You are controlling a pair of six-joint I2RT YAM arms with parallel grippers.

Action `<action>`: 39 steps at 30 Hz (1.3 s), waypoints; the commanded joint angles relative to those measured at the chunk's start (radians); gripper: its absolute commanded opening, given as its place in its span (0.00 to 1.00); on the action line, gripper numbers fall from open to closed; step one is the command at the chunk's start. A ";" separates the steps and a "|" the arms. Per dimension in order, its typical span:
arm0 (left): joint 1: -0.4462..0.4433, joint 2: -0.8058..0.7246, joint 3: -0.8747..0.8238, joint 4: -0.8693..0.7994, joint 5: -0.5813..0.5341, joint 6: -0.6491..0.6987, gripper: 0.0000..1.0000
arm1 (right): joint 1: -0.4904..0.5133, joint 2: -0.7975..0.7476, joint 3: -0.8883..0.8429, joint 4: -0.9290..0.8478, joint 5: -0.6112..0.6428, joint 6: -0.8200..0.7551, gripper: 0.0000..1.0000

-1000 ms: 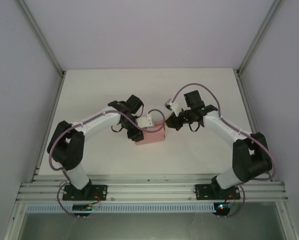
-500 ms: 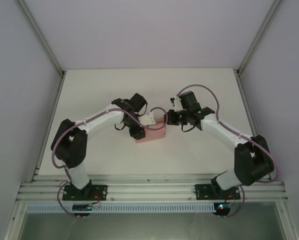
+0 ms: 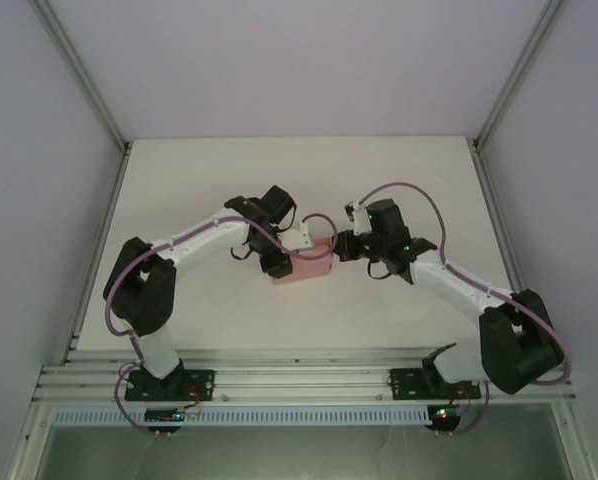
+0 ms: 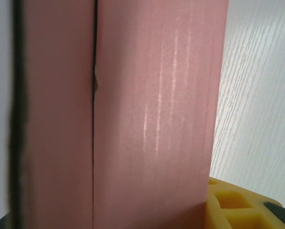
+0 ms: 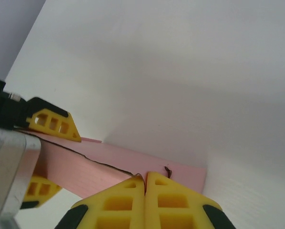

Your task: Assemble paper box

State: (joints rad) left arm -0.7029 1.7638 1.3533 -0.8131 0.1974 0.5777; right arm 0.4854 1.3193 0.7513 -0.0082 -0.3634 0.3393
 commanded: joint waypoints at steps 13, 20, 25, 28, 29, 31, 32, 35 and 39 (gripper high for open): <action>-0.003 0.020 0.009 0.115 0.022 -0.083 0.44 | 0.136 -0.009 -0.152 0.117 0.156 -0.015 0.00; 0.002 0.002 0.005 0.124 0.022 -0.083 0.45 | 0.174 -0.040 -0.210 0.100 0.193 -0.105 0.00; 0.001 0.000 0.013 0.119 0.014 -0.091 0.47 | 0.171 -0.068 -0.214 0.078 0.234 -0.115 0.00; 0.001 -0.013 0.017 0.125 0.020 -0.096 0.50 | 0.180 -0.053 -0.210 0.102 0.288 -0.106 0.00; 0.001 -0.016 0.020 0.128 0.022 -0.096 0.51 | 0.182 -0.045 -0.210 0.107 0.296 -0.108 0.00; 0.001 -0.021 0.022 0.131 0.022 -0.097 0.54 | 0.192 -0.030 -0.217 0.121 0.333 -0.114 0.00; 0.000 -0.021 0.025 0.128 0.021 -0.100 0.56 | 0.193 -0.025 -0.215 0.118 0.343 -0.115 0.00; 0.001 -0.024 0.035 0.119 0.017 -0.107 0.64 | 0.197 -0.028 -0.204 0.100 0.356 -0.116 0.00; 0.001 -0.053 0.036 0.104 -0.003 -0.132 0.72 | 0.217 -0.048 -0.182 0.080 0.400 -0.112 0.00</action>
State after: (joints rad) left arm -0.7025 1.7668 1.3560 -0.7246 0.1936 0.4759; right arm 0.6796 1.2533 0.5869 0.2520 0.0196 0.2443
